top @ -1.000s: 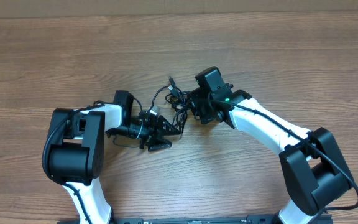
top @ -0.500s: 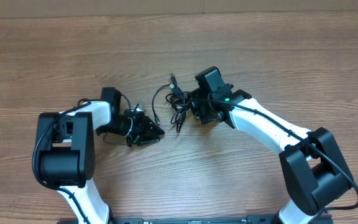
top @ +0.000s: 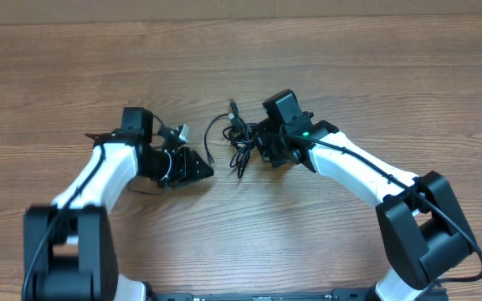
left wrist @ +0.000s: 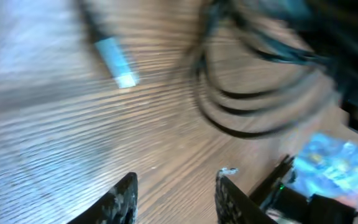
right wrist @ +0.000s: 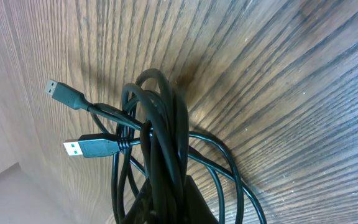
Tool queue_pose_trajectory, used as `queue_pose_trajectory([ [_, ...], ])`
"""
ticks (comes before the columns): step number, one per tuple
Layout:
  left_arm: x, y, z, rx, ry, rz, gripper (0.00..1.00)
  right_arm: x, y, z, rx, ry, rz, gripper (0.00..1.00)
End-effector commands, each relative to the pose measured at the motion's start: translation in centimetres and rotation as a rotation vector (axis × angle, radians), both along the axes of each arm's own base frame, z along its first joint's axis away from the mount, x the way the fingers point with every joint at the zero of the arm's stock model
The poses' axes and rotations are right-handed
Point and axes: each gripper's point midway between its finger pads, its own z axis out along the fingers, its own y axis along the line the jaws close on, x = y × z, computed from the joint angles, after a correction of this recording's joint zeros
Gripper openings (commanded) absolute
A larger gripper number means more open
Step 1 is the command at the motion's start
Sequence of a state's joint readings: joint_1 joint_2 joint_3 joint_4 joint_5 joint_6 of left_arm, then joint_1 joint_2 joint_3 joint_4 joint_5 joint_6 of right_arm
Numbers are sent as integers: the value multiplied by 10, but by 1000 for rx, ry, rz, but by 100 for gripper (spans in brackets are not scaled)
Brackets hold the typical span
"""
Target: Untangle cables
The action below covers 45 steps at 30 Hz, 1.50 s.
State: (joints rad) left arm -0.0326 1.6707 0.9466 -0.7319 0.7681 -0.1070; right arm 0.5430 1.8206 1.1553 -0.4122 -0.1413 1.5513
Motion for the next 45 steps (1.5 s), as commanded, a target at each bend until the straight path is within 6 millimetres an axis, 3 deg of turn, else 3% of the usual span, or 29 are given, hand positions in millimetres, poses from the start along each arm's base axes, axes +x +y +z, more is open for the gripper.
queue_pose_trajectory([
  [1, -3, -10, 13, 33, -162, -145, 43, 8, 5, 21, 33, -47, 7, 4],
  [7, -6, -25, -8, 161, -147, -164, 48, 8, 5, 21, 33, -47, 7, 4],
  [16, 6, -74, -2, 153, -341, -288, 49, 8, 5, 21, 33, -47, 7, 4],
  [20, 10, -64, -17, 339, -331, -228, 49, 8, 4, 21, 32, -46, 7, 4],
  [24, 13, -62, -21, 410, -323, -167, 50, 8, 5, 21, 33, -47, 7, 4],
  [30, 33, -40, -22, 526, -298, 69, 49, 8, 5, 21, 33, -47, 7, 4],
  [39, 53, -62, -26, 414, -320, 128, 44, 7, 6, 21, 43, -41, 14, 4],
  [45, 51, -66, -45, 411, -280, 113, 29, 6, 8, 21, 49, -39, 19, 4],
])
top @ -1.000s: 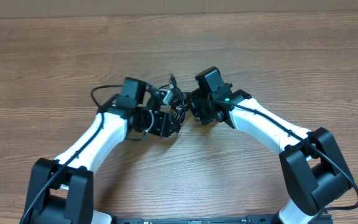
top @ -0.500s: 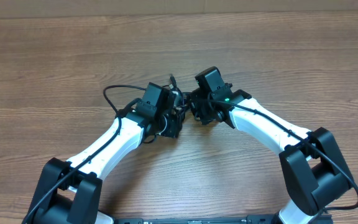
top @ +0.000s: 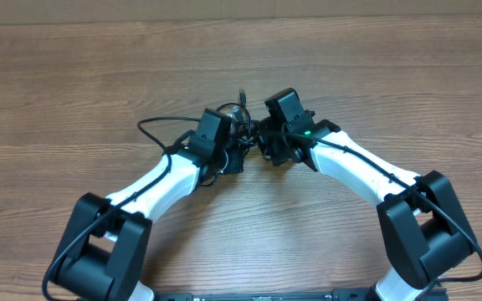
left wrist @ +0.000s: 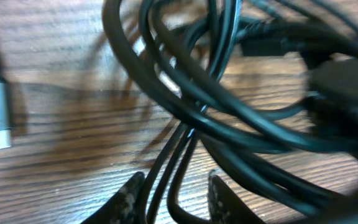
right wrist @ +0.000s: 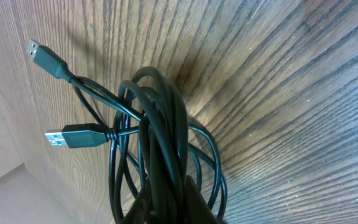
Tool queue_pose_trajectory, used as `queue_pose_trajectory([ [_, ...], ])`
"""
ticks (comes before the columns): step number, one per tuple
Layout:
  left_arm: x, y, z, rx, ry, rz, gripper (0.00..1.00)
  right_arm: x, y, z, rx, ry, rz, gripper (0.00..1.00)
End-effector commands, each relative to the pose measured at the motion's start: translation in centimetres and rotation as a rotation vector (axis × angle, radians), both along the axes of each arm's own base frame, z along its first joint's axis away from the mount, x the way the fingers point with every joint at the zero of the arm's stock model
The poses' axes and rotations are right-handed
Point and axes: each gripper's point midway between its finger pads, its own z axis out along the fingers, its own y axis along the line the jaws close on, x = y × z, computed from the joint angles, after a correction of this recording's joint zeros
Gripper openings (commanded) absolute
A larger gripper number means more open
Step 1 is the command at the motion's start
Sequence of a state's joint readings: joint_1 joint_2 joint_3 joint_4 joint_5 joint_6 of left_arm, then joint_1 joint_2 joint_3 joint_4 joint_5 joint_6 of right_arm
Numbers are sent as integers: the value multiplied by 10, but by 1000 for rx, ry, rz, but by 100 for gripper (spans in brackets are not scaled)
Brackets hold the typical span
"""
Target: Untangle cables
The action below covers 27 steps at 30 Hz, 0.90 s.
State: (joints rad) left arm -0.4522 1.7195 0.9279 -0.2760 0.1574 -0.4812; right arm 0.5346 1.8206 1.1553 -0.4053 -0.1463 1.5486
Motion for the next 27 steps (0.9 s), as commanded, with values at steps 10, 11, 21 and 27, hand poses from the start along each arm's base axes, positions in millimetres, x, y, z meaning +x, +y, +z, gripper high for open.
queue_pose_trajectory([
  [10, 5, -2, -5, 7, -26, -34, 4, 3, 9, 20, 43, -34, 23, 4],
  [11, 3, -2, -4, 4, -20, -36, 4, 3, 9, 20, 43, -34, 23, 4],
  [21, -22, 40, 61, 81, 38, -122, 4, 6, 7, 20, 33, -43, 12, 4],
  [27, -33, 73, 109, 86, 111, -48, 4, 7, 5, 20, 22, -48, 4, 4],
])
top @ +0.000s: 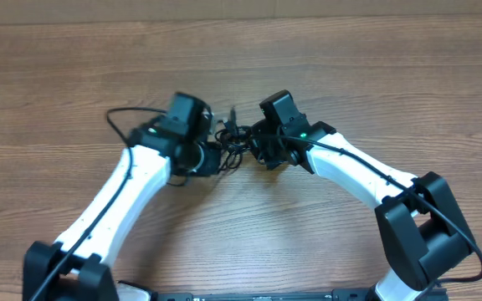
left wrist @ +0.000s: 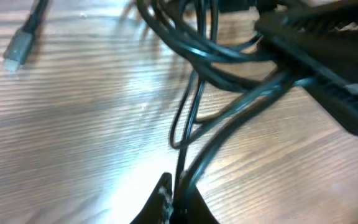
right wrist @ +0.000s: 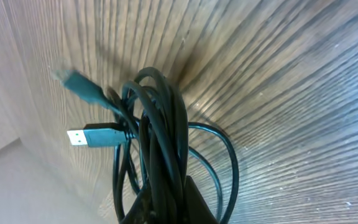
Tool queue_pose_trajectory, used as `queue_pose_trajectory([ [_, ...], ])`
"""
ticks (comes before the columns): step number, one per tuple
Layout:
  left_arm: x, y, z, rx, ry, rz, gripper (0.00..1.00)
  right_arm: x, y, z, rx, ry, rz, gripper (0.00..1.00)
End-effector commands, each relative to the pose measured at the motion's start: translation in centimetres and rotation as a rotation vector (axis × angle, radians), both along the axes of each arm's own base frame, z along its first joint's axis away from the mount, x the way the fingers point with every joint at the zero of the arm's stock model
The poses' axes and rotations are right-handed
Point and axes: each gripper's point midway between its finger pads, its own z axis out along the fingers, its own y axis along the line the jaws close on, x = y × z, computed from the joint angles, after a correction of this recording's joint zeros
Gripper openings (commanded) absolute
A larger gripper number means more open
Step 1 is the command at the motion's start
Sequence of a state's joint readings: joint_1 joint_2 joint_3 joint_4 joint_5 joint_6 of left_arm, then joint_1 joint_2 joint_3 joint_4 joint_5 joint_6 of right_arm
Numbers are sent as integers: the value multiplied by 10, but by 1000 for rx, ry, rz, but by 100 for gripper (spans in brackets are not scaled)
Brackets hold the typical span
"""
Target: Untangle cables
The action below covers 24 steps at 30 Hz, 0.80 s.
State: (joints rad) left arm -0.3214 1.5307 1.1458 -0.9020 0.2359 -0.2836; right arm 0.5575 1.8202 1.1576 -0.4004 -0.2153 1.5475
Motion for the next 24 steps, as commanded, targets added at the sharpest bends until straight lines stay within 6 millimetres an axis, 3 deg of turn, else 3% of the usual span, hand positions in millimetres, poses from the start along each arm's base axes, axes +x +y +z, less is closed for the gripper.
queue_pose_trajectory([
  [1, 8, 21, 35, 10, -43, 18, 4, 19, -14, 16, -32, -71, -59, 4],
  [5, -2, 40, 62, 53, -8, -5, 4, 19, -15, 16, -34, -71, -60, 4],
  [10, -10, 81, 74, 247, 20, 65, 5, 18, -15, 16, -35, -70, -60, 4],
  [14, -15, 121, 77, 444, 35, 255, 4, 19, -16, 16, -41, -74, -64, 4],
  [17, -14, 137, 81, 512, 15, 380, 5, 20, -17, 15, -41, -73, -67, 4],
  [19, -12, 126, 79, 447, 21, 389, 17, 20, -17, 15, -41, -73, -67, 4],
  [22, -5, 92, 72, 274, 37, 291, 27, 20, -17, 16, -39, -73, -67, 4],
  [24, -1, 72, 67, 198, 25, 178, 42, 20, -17, 16, -39, -73, -67, 4],
])
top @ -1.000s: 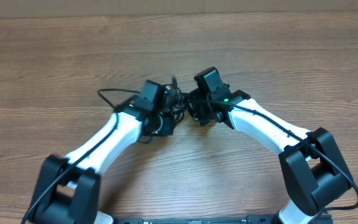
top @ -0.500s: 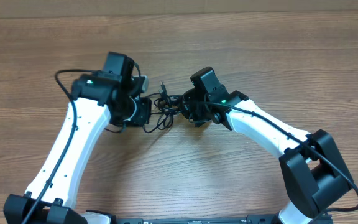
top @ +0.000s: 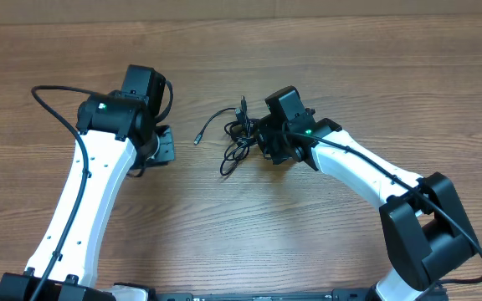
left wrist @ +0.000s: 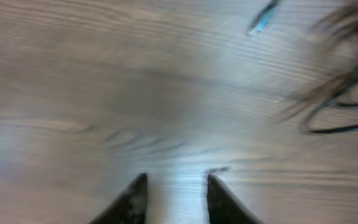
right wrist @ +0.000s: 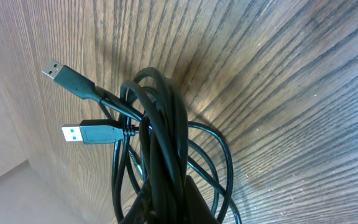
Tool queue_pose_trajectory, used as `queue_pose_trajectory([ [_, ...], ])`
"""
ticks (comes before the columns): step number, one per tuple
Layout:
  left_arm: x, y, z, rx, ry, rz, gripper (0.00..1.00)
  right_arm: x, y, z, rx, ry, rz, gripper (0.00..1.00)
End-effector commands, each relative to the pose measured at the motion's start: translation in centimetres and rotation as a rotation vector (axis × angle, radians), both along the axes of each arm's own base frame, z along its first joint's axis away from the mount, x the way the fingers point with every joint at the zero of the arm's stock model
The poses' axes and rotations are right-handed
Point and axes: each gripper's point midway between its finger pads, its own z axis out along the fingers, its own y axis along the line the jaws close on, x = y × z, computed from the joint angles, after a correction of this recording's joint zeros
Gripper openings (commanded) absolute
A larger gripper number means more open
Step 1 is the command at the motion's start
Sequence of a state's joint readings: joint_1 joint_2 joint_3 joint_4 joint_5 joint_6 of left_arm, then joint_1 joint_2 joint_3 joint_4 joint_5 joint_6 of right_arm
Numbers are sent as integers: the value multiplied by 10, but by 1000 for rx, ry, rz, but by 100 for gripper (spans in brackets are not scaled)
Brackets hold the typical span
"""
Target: Untangle cables
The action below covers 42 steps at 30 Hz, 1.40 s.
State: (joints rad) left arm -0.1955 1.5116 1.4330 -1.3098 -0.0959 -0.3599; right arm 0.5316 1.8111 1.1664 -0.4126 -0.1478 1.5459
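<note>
A bundle of black cables lies at mid-table, and my right gripper is shut on it from the right. In the right wrist view the bundle rises out of the closed fingers, with two USB plugs sticking out to the left. One thin strand with a silver plug reaches left from the bundle. My left gripper stands open well left of that plug, over bare wood. The blurred left wrist view shows nothing between its fingertips, with the plug far ahead.
The wooden table carries nothing else. The left arm's own black lead arcs out behind its elbow. A pale wall edge runs along the far side of the table.
My left gripper was shut on a strand beside the bundle. It is now open, empty and further left. The strand with the silver plug lies stretched out left of the bundle.
At first my left gripper was open to the left of the bundle, the right one shut on it throughout. Then the left fingers stood open around strands at the bundle, then shut on one. Now the left gripper is open and away, and a strand lies drawn leftward.
</note>
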Motion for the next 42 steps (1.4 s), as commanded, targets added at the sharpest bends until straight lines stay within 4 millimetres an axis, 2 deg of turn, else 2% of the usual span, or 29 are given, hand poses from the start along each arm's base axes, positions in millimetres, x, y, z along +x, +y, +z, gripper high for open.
queue_pose_trajectory([
  [1, 2, -32, -2, -141, 1, -122, 47, 6, 2, 12, 6, -38, -5, 4],
  [2, 2, -35, -5, -151, 7, -139, 54, 6, 1, 12, 6, -38, -5, 4],
  [3, 2, -36, -8, -155, 15, -146, 64, 6, 1, 12, 5, -38, -5, 4],
  [4, 2, -37, -10, -160, 22, -154, 68, 5, 1, 12, 5, -38, -4, 4],
  [8, 0, -55, -21, -241, 38, -273, 69, 6, 1, 12, 6, -38, -6, 4],
  [11, -4, -73, -33, -336, 39, -371, 66, 6, 1, 12, 8, -36, -5, 4],
  [13, -5, -77, -47, -349, 35, -384, 64, 5, 2, 12, 14, -33, -2, 4],
  [19, 5, -99, -90, -353, -65, -463, 64, 5, 2, 12, 19, -30, 1, 4],
  [22, 12, -116, -100, -352, -146, -521, 65, 5, 2, 12, 19, -30, 1, 4],
  [25, 21, -130, -109, -328, -236, -570, 66, 5, 2, 12, 19, -30, 1, 4],
  [31, 30, -140, -119, -290, -336, -563, 64, 5, 2, 12, 19, -30, 1, 4],
  [35, 37, -137, -122, -297, -373, -467, 42, 5, 2, 12, 19, -30, 1, 5],
  [42, 47, -137, -128, -326, -431, -371, 41, 5, 2, 12, 19, -30, 1, 4],
])
